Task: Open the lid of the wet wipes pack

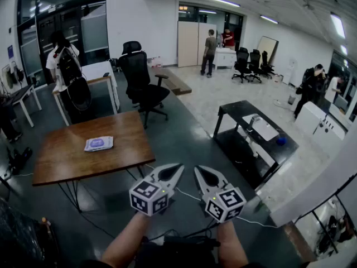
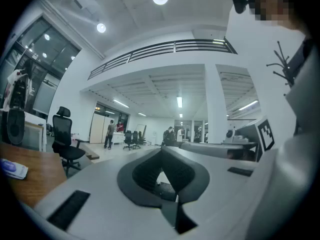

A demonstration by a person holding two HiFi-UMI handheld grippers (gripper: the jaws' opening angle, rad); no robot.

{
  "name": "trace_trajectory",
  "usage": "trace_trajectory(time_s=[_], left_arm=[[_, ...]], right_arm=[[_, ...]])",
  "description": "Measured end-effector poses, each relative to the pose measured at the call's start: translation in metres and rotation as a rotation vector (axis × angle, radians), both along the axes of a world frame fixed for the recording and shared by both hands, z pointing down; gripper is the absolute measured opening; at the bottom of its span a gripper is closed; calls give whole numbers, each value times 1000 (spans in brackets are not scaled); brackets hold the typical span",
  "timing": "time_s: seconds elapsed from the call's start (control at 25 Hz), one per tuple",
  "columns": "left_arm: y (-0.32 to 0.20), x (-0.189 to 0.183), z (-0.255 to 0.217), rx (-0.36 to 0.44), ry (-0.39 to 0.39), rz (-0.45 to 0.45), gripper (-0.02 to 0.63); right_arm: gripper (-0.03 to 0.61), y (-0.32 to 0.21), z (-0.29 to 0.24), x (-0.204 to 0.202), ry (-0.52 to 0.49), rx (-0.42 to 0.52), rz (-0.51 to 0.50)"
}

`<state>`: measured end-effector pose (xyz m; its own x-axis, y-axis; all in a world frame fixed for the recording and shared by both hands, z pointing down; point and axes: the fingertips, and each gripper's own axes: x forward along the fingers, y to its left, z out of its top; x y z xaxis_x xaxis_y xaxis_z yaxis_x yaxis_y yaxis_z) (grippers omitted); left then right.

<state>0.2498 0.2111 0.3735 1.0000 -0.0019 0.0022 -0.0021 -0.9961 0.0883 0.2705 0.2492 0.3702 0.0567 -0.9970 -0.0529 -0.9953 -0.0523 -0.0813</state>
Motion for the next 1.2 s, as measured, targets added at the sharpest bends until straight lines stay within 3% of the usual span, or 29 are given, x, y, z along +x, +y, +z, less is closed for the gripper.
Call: trace_trajectory(time_s=[0.68,1.2], left_arm=[[-1,-6,0,-1,-1,-29,-5],[-44,-43,15,-31,-25,-149,-5]], right_arm=[[9,1,0,-2,-14,13,-10],[9,-39,12,-31,-26,-16,-118]])
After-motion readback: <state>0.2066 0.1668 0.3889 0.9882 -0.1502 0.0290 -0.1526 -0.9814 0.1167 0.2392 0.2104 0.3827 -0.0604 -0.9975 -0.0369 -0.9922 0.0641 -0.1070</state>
